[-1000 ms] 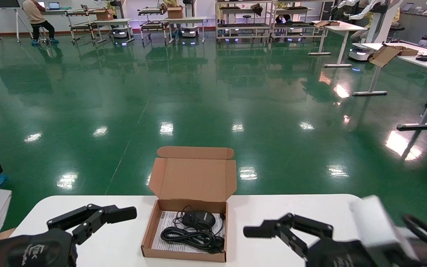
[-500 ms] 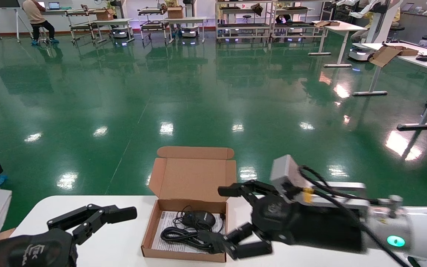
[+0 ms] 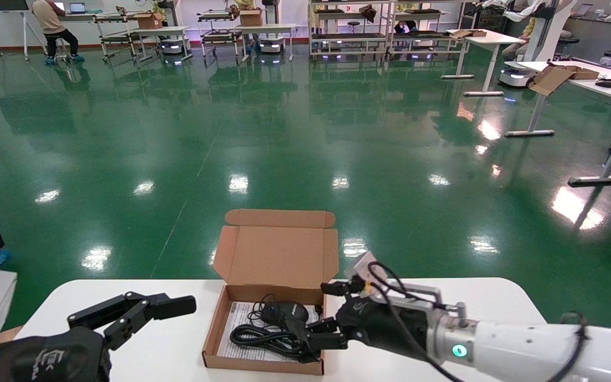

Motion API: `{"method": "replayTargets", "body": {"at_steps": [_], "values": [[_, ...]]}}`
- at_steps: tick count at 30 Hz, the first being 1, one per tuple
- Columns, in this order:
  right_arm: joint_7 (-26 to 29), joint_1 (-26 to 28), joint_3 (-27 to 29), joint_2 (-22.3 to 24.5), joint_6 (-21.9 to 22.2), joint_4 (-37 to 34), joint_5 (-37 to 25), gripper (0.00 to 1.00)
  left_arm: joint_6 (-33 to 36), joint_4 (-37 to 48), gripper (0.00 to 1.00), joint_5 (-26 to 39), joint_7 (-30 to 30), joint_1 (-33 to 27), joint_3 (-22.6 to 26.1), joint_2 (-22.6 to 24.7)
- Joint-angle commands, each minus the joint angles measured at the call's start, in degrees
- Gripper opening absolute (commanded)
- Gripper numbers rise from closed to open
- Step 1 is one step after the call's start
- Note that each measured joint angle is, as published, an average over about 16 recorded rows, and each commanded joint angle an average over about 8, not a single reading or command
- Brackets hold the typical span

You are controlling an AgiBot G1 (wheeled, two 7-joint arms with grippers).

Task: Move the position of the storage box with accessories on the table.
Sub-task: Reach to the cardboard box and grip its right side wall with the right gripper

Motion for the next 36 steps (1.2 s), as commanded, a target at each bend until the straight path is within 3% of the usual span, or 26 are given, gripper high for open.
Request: {"method": "replayTargets", "body": {"at_steps": [1, 14, 36], "values": [[-1.04, -0.13, -0.13, -1.79, 2.15, -2.99, -0.50, 1.00, 0.00, 0.00, 1.00, 0.00, 0.00, 0.00, 0.00, 0.00], [-3.50, 0.49, -0.25, -6.28, 10.64, -13.46, -1.38, 1.00, 0.00, 0.00, 1.00, 0.00, 0.00, 0.00, 0.00, 0.00], [-1.99, -3.70, -2.06, -7.10, 15.63, -13.57, 0.68, 1.00, 0.00, 0.00, 1.00, 0.00, 0.00, 0.00, 0.00, 0.00]]}}
